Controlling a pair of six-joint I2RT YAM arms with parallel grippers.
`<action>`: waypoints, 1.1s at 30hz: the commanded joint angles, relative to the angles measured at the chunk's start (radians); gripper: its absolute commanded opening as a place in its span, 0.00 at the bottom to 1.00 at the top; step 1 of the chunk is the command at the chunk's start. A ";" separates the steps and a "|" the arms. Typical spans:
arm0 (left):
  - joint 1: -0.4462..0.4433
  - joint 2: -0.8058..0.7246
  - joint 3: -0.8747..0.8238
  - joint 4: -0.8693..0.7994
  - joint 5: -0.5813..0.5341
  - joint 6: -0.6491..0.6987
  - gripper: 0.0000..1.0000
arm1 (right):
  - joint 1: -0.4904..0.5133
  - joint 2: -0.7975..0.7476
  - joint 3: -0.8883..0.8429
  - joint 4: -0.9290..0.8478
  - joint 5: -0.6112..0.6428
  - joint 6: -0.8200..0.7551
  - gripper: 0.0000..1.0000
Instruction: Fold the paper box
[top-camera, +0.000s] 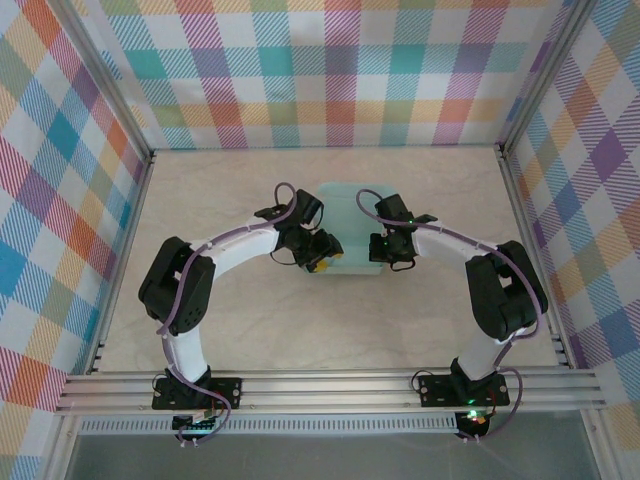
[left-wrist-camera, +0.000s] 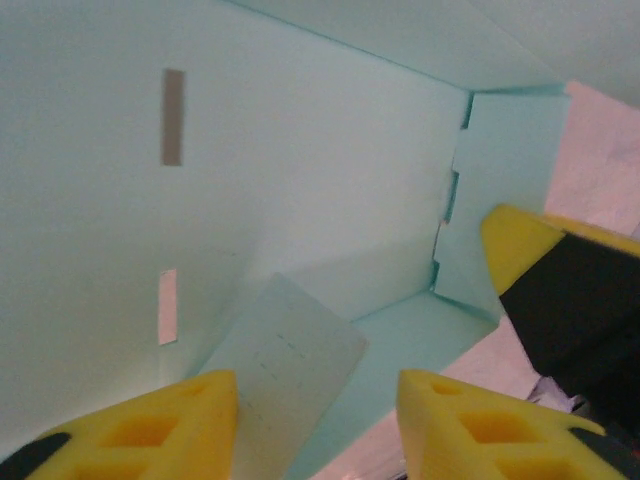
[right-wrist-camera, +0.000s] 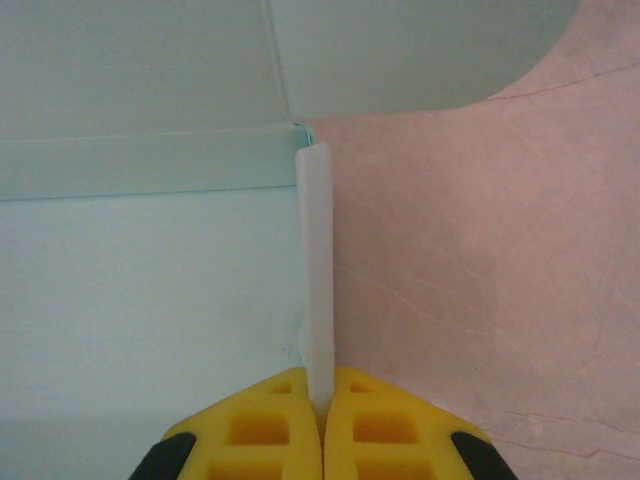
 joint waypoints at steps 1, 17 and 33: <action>-0.018 -0.085 0.003 -0.005 -0.003 0.155 0.52 | -0.002 0.002 0.013 0.021 -0.070 -0.019 0.00; -0.039 -0.574 -0.443 0.523 -0.146 0.946 0.81 | -0.106 -0.087 0.008 0.033 -0.312 0.048 0.00; -0.101 -0.506 -0.445 0.526 -0.196 1.164 0.66 | -0.126 -0.146 0.002 0.042 -0.405 0.069 0.00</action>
